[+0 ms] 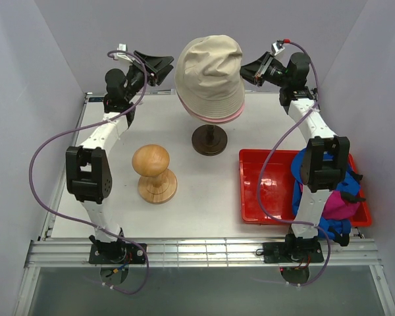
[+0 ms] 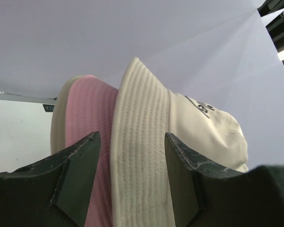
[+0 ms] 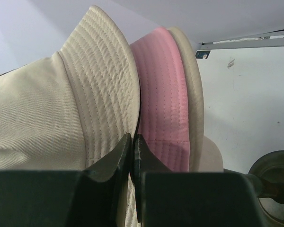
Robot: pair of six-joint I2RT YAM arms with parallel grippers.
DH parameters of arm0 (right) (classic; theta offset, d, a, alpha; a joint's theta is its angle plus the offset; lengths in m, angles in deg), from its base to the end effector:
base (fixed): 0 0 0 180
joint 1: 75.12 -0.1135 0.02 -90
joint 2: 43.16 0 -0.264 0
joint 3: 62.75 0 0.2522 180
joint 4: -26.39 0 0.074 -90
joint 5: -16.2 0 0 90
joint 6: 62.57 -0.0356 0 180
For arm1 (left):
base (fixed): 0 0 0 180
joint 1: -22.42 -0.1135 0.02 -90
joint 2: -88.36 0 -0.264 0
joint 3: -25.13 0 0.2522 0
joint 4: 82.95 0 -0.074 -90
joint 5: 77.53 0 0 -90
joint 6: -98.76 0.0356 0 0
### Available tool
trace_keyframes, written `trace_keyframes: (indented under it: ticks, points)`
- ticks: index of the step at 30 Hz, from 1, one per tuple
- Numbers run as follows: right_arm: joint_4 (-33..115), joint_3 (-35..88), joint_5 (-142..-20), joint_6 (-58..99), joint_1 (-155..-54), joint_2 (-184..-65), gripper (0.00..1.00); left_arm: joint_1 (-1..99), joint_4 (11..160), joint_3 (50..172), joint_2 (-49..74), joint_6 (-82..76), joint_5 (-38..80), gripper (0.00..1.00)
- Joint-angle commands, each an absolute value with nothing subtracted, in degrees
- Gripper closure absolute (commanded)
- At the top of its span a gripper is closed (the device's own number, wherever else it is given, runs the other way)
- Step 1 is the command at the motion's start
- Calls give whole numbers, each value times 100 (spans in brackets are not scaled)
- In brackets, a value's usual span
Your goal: Stack the hats
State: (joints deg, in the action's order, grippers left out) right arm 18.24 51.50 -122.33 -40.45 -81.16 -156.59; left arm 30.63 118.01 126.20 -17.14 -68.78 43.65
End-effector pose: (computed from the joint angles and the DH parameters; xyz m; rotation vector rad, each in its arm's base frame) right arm 0.4681 0.0764 0.3746 0.0921 1.6968 1.5989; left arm 0.4350 -0.0814 0.3781 -0.3711 1.4703 -1.5854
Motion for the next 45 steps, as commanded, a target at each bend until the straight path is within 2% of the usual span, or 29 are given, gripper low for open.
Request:
trace_keyframes:
  ticks: [1,10,45]
  points:
    - [2231,5358,-12416,-3709,-8171,-15865,92,3051,12020,12933,-1966,-6894,4833,33]
    - [2372,5420,-12442,-3594,-8171,-15971,92,3042,12635,13039,-2239,-6999,5123,34]
    - [2565,5490,-12381,-3462,-8180,-15971,92,2892,13330,12467,-1782,-7122,5448,35]
